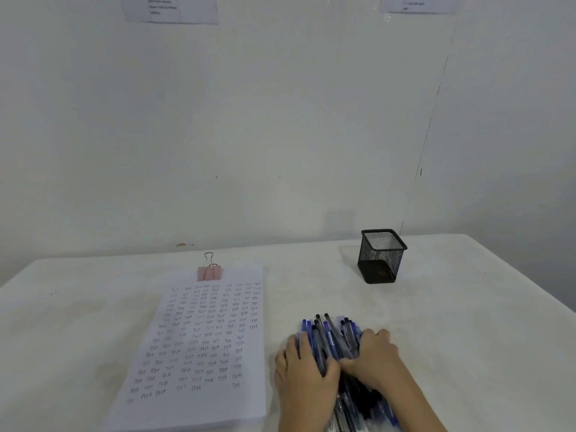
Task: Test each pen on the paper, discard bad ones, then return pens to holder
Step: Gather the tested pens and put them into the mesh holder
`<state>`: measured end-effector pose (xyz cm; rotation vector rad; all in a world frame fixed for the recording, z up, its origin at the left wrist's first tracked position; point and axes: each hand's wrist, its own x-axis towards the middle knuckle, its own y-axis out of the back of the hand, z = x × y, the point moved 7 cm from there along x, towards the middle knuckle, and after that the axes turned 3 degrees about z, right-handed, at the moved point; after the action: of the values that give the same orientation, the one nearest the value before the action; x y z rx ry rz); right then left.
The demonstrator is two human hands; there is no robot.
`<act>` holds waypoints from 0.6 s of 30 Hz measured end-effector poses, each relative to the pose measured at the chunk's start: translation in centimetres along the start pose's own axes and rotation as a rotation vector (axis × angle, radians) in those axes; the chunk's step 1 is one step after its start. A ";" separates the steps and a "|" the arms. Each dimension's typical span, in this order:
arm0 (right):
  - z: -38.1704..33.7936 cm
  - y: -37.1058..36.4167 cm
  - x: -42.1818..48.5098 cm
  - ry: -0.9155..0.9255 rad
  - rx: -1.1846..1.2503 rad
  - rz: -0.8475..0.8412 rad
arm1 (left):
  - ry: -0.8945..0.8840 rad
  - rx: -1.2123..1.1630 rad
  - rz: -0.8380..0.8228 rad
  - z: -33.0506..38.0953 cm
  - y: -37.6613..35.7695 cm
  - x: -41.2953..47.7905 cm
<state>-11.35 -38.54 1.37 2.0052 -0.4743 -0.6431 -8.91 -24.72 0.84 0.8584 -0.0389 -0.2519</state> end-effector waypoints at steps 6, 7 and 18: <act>0.5 0.0 0.3 -0.014 0.053 -0.028 | -0.027 -0.037 0.001 -0.1 0.3 -0.1; 0.6 0.0 0.2 -0.015 0.054 -0.030 | -0.032 -0.046 0.006 -0.2 0.5 -0.1; -0.5 0.3 0.3 -0.026 -0.085 -0.059 | -0.007 -0.094 0.002 -0.4 0.7 0.0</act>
<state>-10.83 -38.57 1.78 1.9385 -0.3984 -0.7149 -8.72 -23.97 1.11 0.7643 -0.0346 -0.2526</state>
